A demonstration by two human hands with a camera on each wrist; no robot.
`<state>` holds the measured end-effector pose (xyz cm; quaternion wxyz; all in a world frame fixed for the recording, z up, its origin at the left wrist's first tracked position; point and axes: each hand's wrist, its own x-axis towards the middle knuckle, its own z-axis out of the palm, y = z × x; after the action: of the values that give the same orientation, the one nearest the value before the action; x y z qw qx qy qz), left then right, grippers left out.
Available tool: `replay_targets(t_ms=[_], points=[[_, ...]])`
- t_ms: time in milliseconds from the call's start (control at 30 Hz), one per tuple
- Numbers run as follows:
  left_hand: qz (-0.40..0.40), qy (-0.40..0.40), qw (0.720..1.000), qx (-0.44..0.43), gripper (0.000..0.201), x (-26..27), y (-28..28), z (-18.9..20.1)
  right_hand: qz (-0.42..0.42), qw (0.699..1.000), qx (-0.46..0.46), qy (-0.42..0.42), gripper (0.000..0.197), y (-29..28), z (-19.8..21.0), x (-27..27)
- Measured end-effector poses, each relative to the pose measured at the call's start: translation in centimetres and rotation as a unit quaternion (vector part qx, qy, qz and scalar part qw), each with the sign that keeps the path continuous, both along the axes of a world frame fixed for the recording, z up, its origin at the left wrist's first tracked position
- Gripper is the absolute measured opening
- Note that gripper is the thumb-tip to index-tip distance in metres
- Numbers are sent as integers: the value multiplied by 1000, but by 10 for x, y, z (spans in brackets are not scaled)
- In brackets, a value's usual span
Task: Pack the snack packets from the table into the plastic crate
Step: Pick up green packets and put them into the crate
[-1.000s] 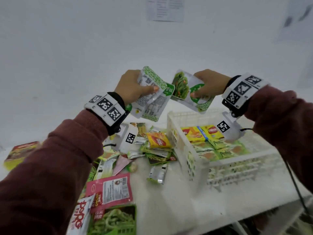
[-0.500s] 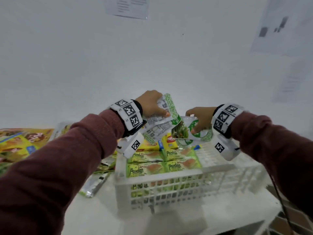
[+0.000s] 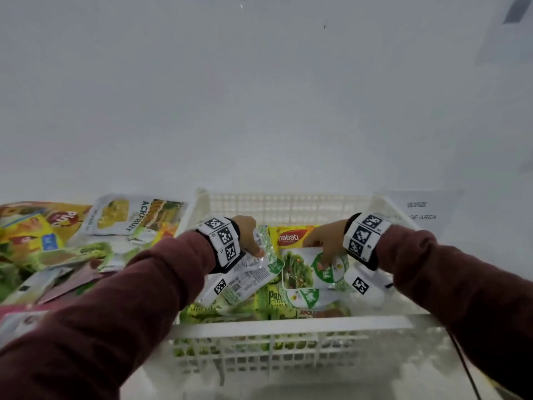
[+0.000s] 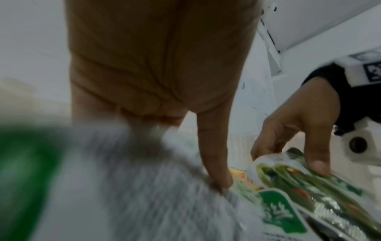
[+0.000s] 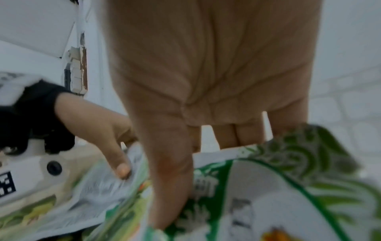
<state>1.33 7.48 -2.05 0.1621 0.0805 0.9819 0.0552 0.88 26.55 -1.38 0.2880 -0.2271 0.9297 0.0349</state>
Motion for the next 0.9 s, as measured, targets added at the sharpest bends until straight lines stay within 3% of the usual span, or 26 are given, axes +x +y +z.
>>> replay_targets(t_ms=[267, 367, 467, 600, 667, 800, 900], points=[[-65, -67, 995, -28, 66, -8, 3, 19, -23, 997, -65, 26, 17, 26, 34, -16], [-90, -50, 995, -15, 44, -13, 3, 34, -43, 996, -57, 60, 15, 36, 46, -18], [-113, 4, 993, 20, 19, -16, 8, 52, -71, 994, 28, 76, 16, 46, 53, -17], [-147, 68, 983, 85, 36, -12, 24, 60, -101, 982, 152, 53, 26, 54, 47, -15], [-169, 71, 977, 107, 33, -10, 33, 57, -103, 976, 190, 38, 40, 57, 37, -20], [-194, 76, 971, 117, 34, -7, 51, 49, -118, 977, 177, 14, 41, 65, 11, -27], [-193, 89, 970, 114, 36, -3, 59, 48, -50, 980, 188, 51, 39, 65, -8, -30]])
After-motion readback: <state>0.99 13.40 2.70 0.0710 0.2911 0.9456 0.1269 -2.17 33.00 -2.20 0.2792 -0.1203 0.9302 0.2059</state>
